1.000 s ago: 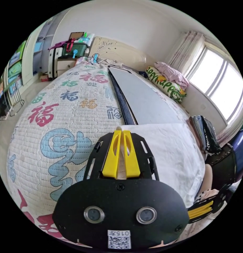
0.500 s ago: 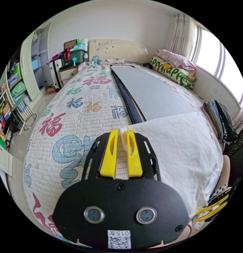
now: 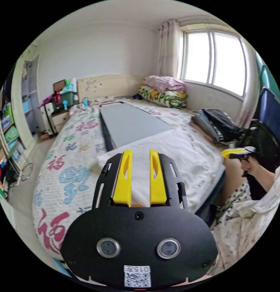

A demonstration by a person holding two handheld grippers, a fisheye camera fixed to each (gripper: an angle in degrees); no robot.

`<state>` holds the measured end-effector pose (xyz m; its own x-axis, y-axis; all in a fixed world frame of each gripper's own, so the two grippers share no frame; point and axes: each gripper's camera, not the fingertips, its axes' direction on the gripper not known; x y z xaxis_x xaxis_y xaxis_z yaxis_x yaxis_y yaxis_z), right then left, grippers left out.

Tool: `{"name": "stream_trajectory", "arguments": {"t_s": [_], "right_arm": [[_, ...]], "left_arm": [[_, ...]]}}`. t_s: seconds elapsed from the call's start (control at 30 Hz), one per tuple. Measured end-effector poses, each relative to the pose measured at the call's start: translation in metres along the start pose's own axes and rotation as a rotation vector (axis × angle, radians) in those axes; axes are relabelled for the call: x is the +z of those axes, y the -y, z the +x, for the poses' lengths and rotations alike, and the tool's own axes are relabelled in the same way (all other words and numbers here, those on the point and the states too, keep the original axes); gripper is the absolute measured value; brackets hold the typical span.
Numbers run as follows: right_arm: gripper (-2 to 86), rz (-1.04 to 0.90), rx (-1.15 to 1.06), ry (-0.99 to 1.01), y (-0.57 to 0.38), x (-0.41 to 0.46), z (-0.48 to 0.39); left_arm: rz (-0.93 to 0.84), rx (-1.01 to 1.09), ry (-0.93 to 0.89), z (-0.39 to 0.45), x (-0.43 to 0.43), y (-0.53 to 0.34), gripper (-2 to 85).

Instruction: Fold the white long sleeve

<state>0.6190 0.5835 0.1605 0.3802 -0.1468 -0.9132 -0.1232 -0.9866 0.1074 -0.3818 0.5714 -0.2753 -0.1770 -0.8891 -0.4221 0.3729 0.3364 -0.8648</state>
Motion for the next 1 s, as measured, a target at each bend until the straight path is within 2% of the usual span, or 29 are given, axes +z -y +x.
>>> {"name": "stream_trajectory", "arguments": {"t_s": [0.07, 0.13, 0.2, 0.33, 0.43, 0.63, 0.73, 0.83, 1.0], "right_arm": [[8.4, -0.016, 0.122, -0.057, 0.015, -0.011, 0.026], [8.8, -0.046, 0.169, -0.112, 0.028, -0.014, 0.040], [8.9, -0.064, 0.173, -0.078, 0.042, -0.016, 0.048], [7.3, -0.119, 0.224, 0.015, 0.066, -0.019, 0.060], [1.5, -0.135, 0.263, -0.003, 0.072, -0.033, 0.060], [1.0, -0.081, 0.273, 0.077, 0.079, -0.080, 0.061], [4.1, -0.044, 0.283, 0.139, 0.083, -0.106, 0.065], [6.9, -0.026, 0.286, 0.182, 0.089, -0.125, 0.064], [6.7, 0.020, 0.282, 0.218, 0.100, -0.151, 0.062]], "left_arm": [[-0.069, -0.060, -0.135, 0.018, 0.008, -0.001, 9.8], [-0.103, -0.096, -0.208, 0.029, 0.017, -0.002, 10.3], [-0.131, -0.119, -0.243, 0.036, 0.025, 0.002, 10.2], [-0.306, -0.101, -0.235, 0.051, 0.055, 0.025, 9.7], [-0.394, -0.074, -0.176, 0.058, 0.070, 0.042, 9.3], [-0.490, 0.006, -0.083, 0.069, 0.080, 0.116, 8.9], [-0.489, 0.031, -0.041, 0.075, 0.081, 0.177, 9.6], [-0.410, 0.045, 0.040, 0.083, 0.083, 0.244, 9.7], [-0.323, 0.093, -0.089, 0.117, 0.145, 0.378, 9.8]]}}
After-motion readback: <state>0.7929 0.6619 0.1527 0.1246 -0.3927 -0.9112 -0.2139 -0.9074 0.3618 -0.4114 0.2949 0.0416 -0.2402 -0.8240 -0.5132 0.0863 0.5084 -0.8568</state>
